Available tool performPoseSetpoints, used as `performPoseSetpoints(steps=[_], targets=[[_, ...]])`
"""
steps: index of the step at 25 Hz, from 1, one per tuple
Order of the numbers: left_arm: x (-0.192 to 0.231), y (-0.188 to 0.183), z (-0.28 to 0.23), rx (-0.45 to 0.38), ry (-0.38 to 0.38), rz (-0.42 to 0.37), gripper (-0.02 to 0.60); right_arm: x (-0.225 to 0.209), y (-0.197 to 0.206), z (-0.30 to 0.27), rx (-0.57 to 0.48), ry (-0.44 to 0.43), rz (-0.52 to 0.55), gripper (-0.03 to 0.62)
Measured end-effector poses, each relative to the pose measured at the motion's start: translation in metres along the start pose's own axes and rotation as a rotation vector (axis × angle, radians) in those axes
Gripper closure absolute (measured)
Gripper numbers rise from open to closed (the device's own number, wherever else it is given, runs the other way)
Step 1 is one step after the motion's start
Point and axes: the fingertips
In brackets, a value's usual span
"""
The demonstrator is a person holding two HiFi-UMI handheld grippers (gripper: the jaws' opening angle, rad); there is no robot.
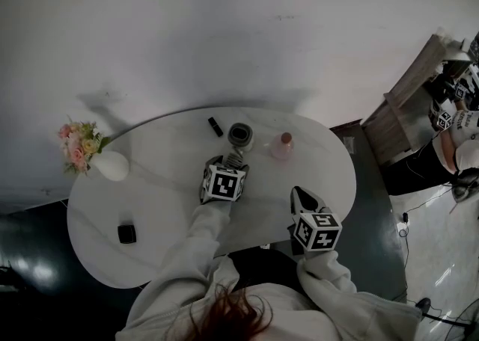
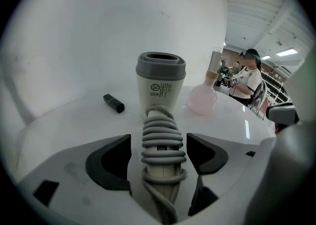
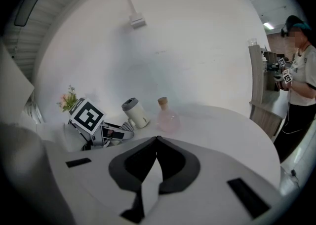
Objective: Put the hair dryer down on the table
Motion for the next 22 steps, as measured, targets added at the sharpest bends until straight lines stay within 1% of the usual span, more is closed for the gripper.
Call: performPoseSetpoints(steps=[7,10,14,16,18,20,22], targets=[[-0.004,0.003,0.039,-0.084,-0.001,0.056,0.258,0.009,0.000,0.003,-0.010,-0.022,0.007,0.545],[-0.006,0.006,0.057,-0.138,0.008,0.088,0.258,0.013,-0.002,0.005,-0.022,-0.026,0.023,0.545],[-0.005,0.012,0.085,-0.202,0.001,0.124,0.258,0.017,-0.006,0.010,-0.044,-0.026,0.056,0.545],[-0.001,0.015,0.099,-0.239,-0.018,0.161,0.258,0.019,-0.008,0.011,-0.053,-0.031,0.060,0.545],[0.003,0.019,0.114,-0.281,-0.036,0.216,0.258,0.021,-0.011,0.013,-0.064,-0.038,0.063,0.545],[0.004,0.024,0.127,-0.310,-0.029,0.261,0.258,0.023,-0.015,0.017,-0.081,-0.040,0.074,0.545],[0.003,0.028,0.139,-0.335,-0.019,0.284,0.258,0.026,-0.020,0.022,-0.100,-0.042,0.092,0.545]])
Point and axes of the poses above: the fingertips, and each gripper's own axes: z backward along the fingers, x to its left, y out of its underside, and after that the axes turned 4 degrees about x, right-handed
